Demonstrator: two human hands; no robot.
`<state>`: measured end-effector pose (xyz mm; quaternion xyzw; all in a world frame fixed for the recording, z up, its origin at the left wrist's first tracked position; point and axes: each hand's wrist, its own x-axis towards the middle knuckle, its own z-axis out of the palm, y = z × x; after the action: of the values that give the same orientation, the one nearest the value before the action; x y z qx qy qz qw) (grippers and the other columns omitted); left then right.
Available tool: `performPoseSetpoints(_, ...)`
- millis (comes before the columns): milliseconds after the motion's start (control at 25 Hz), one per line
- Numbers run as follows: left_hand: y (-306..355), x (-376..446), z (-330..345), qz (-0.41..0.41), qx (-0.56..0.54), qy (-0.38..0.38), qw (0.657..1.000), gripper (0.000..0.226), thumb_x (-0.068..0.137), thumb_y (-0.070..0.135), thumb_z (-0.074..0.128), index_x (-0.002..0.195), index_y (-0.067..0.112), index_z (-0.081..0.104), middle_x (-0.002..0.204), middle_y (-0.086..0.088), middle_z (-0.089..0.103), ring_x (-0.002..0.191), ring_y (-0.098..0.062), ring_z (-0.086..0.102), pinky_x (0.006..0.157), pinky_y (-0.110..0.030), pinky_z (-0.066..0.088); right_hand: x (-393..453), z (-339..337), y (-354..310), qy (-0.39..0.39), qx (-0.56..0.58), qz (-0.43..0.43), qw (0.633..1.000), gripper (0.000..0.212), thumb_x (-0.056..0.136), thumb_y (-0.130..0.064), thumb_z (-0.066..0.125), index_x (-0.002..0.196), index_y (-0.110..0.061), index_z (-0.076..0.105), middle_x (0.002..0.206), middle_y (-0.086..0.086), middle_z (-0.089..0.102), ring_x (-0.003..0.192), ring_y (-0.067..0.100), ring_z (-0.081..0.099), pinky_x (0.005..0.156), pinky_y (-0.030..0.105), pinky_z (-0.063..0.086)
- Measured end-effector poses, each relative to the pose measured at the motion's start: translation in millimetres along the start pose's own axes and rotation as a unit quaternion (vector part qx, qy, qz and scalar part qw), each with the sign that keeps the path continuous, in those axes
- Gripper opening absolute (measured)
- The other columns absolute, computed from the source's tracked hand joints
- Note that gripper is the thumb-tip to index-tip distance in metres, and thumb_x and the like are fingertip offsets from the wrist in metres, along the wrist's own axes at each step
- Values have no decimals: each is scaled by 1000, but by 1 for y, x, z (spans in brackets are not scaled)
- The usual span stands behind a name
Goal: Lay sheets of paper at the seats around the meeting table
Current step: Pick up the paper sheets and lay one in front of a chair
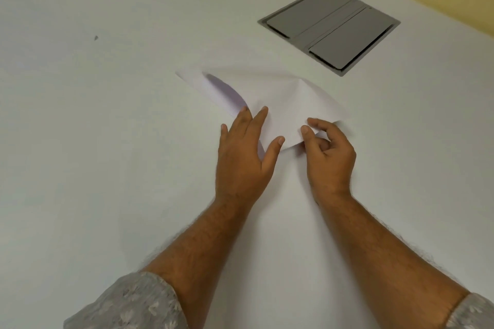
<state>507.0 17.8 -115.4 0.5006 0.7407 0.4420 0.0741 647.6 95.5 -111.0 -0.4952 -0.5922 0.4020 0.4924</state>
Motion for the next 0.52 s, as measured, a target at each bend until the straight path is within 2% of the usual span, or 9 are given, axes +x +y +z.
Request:
performPoseSetpoints(120, 4, -4, -12, 6, -120, 21, 993, 58, 102, 50, 55, 154, 24, 50, 160, 4, 49, 151, -6, 37, 123, -29, 32, 2, -4, -5, 5, 64, 25, 998, 10, 100, -25, 71, 108, -27, 77, 105, -16, 78, 96, 5, 75, 81, 22, 61)
performPoseSetpoints(200, 10, -13, -23, -9, -183, 24, 983, 51, 100, 36, 67, 147, 19, 59, 151, 6, 58, 142, -5, 49, 117, -32, 42, -3, -9, -10, 4, 91, 67, 994, 9, 100, -14, 71, 104, -21, 76, 98, -10, 78, 91, 8, 75, 80, 27, 61)
performPoseSetpoints(280, 21, -33, -36, -66, -263, 15, 962, 49, 94, 27, 75, 141, 23, 64, 141, 13, 64, 130, -2, 60, 107, -33, 52, -19, -20, -19, -1, 144, 119, 982, 10, 100, -6, 69, 104, -15, 74, 96, 0, 78, 93, 19, 77, 78, 31, 62)
performPoseSetpoints(360, 27, -58, -47, -151, -350, 8, 924, 54, 89, 29, 78, 140, 37, 64, 133, 14, 69, 118, -4, 68, 96, -33, 60, -47, -40, -28, -4, 200, 173, 964, 13, 101, -3, 66, 107, -12, 72, 95, 8, 78, 93, 23, 78, 77, 33, 64)
performPoseSetpoints(440, 29, -81, -59, -239, -456, 8, 857, 63, 88, 33, 78, 144, 47, 55, 130, 6, 72, 113, -16, 74, 84, -38, 64, -79, -66, -40, -12, 230, 203, 952, 15, 102, -2, 63, 109, -12, 72, 88, 5, 76, 86, 18, 76, 74, 33, 64)
performPoseSetpoints(520, 31, -91, -72, -308, -515, 24, 800, 71, 89, 32, 78, 150, 48, 45, 129, 5, 74, 109, -24, 76, 77, -39, 64, -107, -96, -49, -31, 233, 222, 946, 15, 102, -4, 64, 110, -13, 73, 88, 5, 76, 82, 16, 74, 71, 33, 64)
